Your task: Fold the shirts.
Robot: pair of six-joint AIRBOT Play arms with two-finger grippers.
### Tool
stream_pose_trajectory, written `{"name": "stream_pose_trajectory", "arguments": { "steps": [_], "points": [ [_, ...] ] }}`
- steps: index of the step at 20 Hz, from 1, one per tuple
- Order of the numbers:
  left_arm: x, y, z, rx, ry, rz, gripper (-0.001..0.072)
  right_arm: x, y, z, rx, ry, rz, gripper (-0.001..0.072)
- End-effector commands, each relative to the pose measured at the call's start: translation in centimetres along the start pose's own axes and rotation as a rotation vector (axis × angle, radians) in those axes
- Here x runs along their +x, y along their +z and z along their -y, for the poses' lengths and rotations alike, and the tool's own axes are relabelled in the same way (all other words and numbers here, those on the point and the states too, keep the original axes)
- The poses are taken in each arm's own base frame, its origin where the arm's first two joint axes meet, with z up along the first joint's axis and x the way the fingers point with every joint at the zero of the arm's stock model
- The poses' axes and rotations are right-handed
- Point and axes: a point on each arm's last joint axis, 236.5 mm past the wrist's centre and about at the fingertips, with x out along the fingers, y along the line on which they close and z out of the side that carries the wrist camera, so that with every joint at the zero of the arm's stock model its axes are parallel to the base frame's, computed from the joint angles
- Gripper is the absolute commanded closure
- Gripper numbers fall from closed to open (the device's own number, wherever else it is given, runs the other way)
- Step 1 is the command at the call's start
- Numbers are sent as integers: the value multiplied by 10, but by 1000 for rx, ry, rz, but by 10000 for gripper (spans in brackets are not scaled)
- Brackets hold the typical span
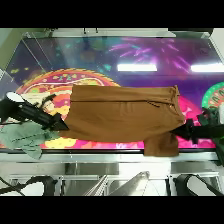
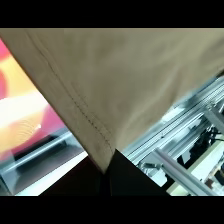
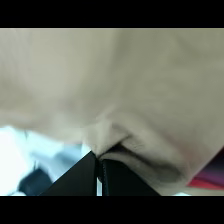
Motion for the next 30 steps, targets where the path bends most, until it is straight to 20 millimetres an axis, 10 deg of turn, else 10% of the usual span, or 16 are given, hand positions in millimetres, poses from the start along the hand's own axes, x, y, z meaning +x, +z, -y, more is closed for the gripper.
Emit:
{"name": "stream_pose_trajectory", "arguments": {
  "steps": [1,6,14,28,30],
  "points": [
    [-38,16,10,10,-25,82,686,-27,66,-35,-86,65,196,691],
    [-38,44,9,-12,-36,34,686,-28,148,-87,-127,311,320,691],
    [-26,135,22,42,-16,20,686,35,224,-56,-113,240,311,690],
    [-25,240,28,-195,-142,140,687,65,235,-29,-159,215,273,690],
    [-21,256,33,-218,-196,197,352,66,234,-27,-163,207,266,690]
  ]
}}
